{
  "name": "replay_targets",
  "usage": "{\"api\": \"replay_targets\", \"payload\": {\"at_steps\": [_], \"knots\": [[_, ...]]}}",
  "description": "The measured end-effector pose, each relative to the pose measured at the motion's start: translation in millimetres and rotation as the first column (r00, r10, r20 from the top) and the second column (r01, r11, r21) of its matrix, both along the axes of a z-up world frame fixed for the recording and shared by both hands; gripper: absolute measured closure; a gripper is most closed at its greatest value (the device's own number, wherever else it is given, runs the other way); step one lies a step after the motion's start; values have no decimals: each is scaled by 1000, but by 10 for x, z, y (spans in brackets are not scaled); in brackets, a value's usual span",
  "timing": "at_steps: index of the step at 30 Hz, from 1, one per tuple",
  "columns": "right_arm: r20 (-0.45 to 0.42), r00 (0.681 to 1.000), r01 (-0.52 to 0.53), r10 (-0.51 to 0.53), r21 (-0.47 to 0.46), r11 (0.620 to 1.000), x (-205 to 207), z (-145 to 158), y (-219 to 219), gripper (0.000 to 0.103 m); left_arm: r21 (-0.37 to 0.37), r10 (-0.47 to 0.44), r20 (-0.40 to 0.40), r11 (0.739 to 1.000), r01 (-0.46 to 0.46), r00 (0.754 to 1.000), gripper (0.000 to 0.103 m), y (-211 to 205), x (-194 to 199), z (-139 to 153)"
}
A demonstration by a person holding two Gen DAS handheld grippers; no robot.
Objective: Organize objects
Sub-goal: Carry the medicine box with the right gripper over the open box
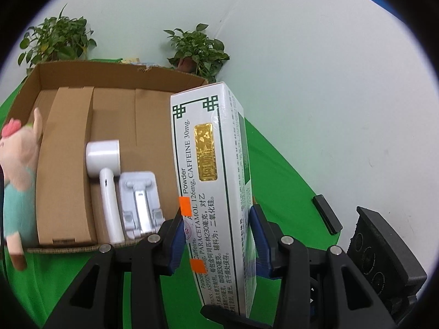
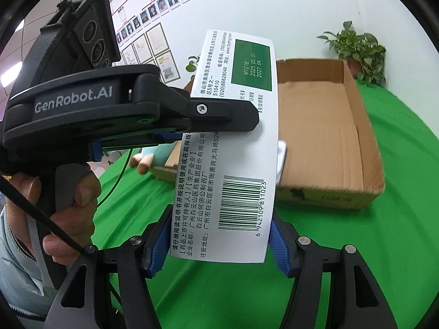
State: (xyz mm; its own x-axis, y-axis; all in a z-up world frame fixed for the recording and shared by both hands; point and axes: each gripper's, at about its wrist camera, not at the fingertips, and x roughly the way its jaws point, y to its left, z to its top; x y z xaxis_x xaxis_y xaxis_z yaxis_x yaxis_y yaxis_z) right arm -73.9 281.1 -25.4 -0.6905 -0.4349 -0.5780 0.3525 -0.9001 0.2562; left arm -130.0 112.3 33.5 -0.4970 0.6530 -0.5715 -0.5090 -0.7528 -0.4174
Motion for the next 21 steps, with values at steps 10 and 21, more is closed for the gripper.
{"api": "replay_targets", "payload": {"at_steps": [10, 21], "knots": [[-36, 999, 23, -23, -12, 1000, -797, 228, 259, 43, -24, -37, -55, 999, 36, 998, 61, 123, -368, 305], [48, 998, 47, -48, 5, 999, -1392, 212, 374, 43, -10, -66, 67, 998, 67, 996, 61, 210, -989, 73]]}}
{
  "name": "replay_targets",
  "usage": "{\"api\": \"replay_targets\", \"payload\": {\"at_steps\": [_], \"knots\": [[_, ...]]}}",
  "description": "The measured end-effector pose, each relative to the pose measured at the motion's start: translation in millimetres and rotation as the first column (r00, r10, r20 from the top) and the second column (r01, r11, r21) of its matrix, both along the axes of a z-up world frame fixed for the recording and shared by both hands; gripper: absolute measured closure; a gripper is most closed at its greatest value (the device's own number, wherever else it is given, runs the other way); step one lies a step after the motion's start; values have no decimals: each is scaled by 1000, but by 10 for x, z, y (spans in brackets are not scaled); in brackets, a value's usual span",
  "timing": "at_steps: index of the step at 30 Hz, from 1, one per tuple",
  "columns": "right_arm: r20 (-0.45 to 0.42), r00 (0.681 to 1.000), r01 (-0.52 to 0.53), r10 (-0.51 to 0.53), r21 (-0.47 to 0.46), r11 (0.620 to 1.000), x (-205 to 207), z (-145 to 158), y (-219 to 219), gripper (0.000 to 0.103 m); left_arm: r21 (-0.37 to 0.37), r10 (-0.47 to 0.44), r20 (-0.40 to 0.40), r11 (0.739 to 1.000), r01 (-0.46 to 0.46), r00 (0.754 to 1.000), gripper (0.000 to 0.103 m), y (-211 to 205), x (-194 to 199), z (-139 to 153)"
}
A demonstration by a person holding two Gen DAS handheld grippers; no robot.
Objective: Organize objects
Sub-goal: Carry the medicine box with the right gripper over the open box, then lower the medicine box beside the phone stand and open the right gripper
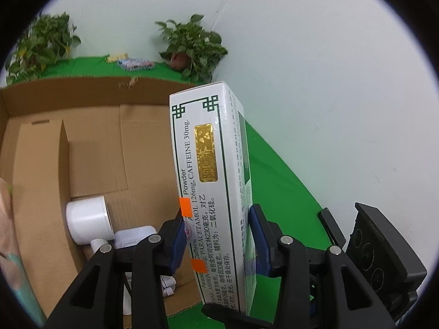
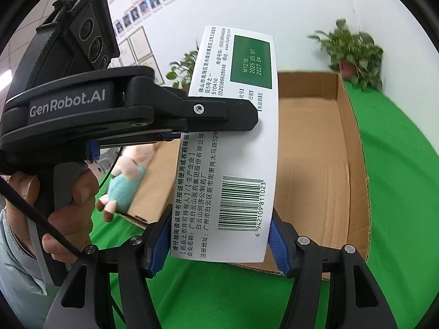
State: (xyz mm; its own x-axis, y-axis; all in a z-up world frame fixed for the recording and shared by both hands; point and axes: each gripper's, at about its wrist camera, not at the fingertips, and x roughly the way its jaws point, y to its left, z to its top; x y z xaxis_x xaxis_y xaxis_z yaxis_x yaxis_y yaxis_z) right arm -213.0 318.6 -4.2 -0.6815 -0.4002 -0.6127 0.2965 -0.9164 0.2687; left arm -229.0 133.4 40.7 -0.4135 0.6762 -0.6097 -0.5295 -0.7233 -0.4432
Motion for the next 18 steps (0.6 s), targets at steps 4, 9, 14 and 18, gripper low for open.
{"api": "replay_targets", "payload": {"at_steps": [4, 9, 14, 18], "knots": [[61, 998, 9, -9, -2, 1000, -123, -210, 33, 43, -16, -6, 58, 1000, 7, 998, 61, 62, -171, -246], [160, 987, 29, -28, -4, 1000, -441, -542, 135, 44, -54, -21, 100, 998, 27, 995, 61, 188, -293, -506], [221, 974, 52, -51, 4, 999, -558, -733, 202, 44, -51, -43, 154, 997, 52, 987, 61, 280, -428, -718], [262, 962, 67, -72, 28, 997, -689, -862, 252, 44, -53, -43, 197, 997, 55, 980, 59, 330, -509, -901]]}}
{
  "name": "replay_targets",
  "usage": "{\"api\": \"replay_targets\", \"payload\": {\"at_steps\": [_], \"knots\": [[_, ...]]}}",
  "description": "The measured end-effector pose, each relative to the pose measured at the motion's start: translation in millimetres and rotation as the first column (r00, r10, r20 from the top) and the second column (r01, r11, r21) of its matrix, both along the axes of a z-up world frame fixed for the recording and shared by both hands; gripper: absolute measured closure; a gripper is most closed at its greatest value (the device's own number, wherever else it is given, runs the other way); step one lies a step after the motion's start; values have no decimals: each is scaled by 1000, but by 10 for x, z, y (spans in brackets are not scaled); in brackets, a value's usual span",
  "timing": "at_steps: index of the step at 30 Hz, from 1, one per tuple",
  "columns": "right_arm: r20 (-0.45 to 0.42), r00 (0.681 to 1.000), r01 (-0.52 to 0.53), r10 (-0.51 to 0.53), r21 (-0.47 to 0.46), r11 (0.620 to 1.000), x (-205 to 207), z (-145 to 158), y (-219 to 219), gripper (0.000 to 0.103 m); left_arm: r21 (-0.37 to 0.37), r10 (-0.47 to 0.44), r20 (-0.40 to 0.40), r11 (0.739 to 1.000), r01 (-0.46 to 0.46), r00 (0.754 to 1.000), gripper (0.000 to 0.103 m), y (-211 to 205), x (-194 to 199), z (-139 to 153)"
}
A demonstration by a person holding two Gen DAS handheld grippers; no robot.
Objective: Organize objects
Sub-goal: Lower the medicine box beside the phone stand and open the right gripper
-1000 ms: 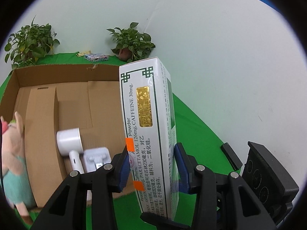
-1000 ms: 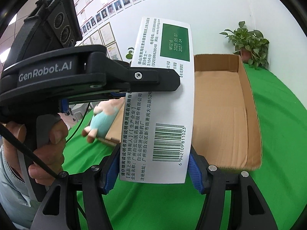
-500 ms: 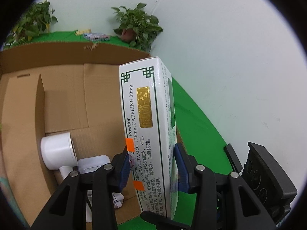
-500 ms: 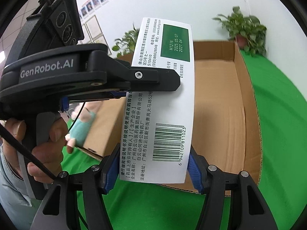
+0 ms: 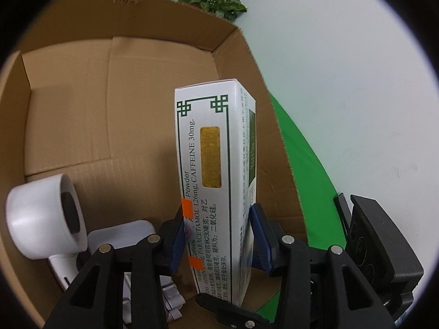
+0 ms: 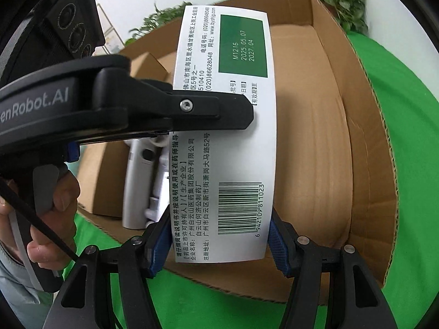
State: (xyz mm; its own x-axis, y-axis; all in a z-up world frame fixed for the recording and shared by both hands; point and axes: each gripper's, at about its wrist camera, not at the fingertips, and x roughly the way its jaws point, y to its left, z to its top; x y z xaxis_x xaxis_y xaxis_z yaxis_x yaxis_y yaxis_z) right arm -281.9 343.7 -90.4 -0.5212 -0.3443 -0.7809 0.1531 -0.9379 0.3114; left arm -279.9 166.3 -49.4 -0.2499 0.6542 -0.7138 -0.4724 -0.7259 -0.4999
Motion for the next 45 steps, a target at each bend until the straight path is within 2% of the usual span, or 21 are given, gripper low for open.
{"api": "replay_targets", "payload": {"at_steps": [4, 7, 13, 18, 21, 24, 26, 29, 35, 37, 38, 40, 42, 43, 45], "knots": [[43, 999, 15, -17, 33, 999, -106, -112, 5, 44, -14, 20, 33, 1000, -19, 999, 55, 11, -57, -147], [59, 998, 18, -21, 56, 998, -170, -136, -17, 44, -77, 38, 27, 996, -36, 999, 50, 21, -56, -169], [77, 996, 37, -46, 104, 994, -284, -175, -80, 45, -142, 66, -50, 987, -72, 997, 51, -97, 86, -3], [95, 993, 55, -70, 151, 987, -358, -188, -126, 44, -149, 109, -122, 981, -126, 987, 51, -399, 320, 164], [110, 989, 71, -94, 195, 978, -401, -212, -175, 43, -120, 168, -153, 975, -187, 974, 51, -648, 521, 242], [117, 988, 73, -100, 221, 973, -433, -220, -236, 41, -99, 235, -191, 961, -257, 953, 51, -933, 709, 315], [129, 987, 69, -96, 198, 978, -442, -222, -245, 40, -102, 274, -238, 947, -304, 932, 51, -1090, 799, 376], [126, 988, 70, -95, 189, 979, -442, -200, -238, 40, -113, 313, -297, 926, -359, 902, 51, -1228, 708, 507], [97, 992, 72, -86, 144, 987, -412, -94, -210, 33, -144, 331, -349, 905, -400, 877, 51, -1481, 913, 421], [77, 994, 71, -82, 135, 988, -373, -40, -221, 27, -150, 343, -371, 895, -420, 863, 51, -1498, 955, 382], [60, 995, 69, -77, 128, 989, -338, 0, -232, 25, -154, 350, -384, 888, -433, 854, 48, -1516, 1008, 377], [15, 998, 66, -69, 120, 991, -253, 79, -264, 8, -161, 368, -429, 868, -470, 825, 39, -1541, 1066, 343], [-68, 996, 68, -60, 119, 991, -41, 203, -364, 1, -161, 382, -478, 847, -507, 791, 22, -1546, 1126, 329], [-120, 991, 70, -56, 122, 990, 88, 255, -416, 1, -158, 389, -510, 834, -528, 767, 21, -1551, 1181, 299], [-212, 975, 106, -73, 151, 983, 517, 395, -581, 1, -163, 393, -545, 817, -553, 740, 21, -1539, 1264, 231]]}}
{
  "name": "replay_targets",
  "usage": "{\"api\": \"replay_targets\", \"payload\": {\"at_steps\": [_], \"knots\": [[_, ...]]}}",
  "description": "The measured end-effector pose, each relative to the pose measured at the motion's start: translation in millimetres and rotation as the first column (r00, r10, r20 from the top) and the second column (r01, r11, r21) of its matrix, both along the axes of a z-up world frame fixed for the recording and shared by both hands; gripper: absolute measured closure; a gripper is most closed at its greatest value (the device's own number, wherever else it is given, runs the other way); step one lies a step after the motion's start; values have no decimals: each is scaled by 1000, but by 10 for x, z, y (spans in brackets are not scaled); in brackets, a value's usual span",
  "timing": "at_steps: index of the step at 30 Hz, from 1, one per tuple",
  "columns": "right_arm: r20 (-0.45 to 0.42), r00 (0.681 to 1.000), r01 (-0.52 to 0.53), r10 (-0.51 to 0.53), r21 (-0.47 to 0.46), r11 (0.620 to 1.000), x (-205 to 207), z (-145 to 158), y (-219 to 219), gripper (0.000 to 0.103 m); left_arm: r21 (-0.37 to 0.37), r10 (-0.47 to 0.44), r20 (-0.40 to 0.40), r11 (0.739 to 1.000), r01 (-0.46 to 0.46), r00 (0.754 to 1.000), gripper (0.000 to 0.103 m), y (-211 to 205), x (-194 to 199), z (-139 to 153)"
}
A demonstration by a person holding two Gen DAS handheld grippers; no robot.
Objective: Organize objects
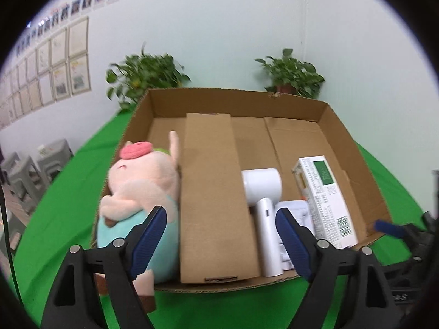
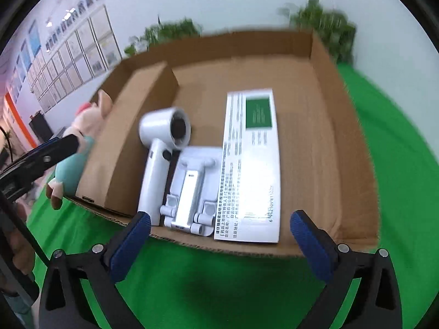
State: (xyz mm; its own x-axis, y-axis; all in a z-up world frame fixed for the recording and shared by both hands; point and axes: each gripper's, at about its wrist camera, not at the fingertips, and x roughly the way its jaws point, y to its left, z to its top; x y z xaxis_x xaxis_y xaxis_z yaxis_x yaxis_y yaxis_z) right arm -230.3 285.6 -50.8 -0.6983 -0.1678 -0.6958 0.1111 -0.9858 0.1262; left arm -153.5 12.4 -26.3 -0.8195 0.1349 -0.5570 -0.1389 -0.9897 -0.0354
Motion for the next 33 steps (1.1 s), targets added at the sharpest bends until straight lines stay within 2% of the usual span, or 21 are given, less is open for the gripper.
{"api": "replay_targets", "payload": {"at_steps": [1, 2, 3, 5, 8, 12, 16, 24, 29, 33], "knots": [[-73, 997, 34, -32, 29, 999, 129, 24, -34, 1, -5, 1, -6, 1000, -1, 1000, 21, -4, 37, -35], [-117, 992, 53, -47, 43, 998, 95, 25, -11, 1, -5, 1, -11, 1000, -1, 1000, 21, -5, 72, -81], [-159, 985, 71, -61, 54, 996, 226, 13, -79, 1, 0, 2, -15, 1000, -2, 1000, 21, -7, 103, -131], [-208, 974, 102, -87, 63, 993, 415, 93, 143, 1, 2, 16, -24, 1000, -16, 1000, 21, -2, 143, -233], [-246, 962, 142, -120, 74, 987, 438, 75, 136, 1, -25, 83, -66, 996, -85, 994, 21, 18, 139, -332], [-249, 956, 180, -156, 80, 980, 318, -54, 178, 1, -8, 114, -108, 993, -116, 988, 21, 7, 151, -450], [-231, 962, 174, -148, 97, 980, 177, -226, 118, 0, -60, 108, -135, 991, -117, 985, 21, 72, 171, -554], [-224, 966, 168, -129, 165, 972, 81, -308, 41, 0, -74, 83, -69, 993, -88, 994, 14, 116, 76, -597], [-223, 966, 166, -128, 162, 973, 122, -295, 36, 0, -106, 87, -26, 990, -89, 996, 14, 167, 19, -646], [-223, 966, 166, -128, 162, 973, 118, -298, 36, 0, -108, 87, -20, 990, -89, 996, 14, 164, 24, -651]]}}
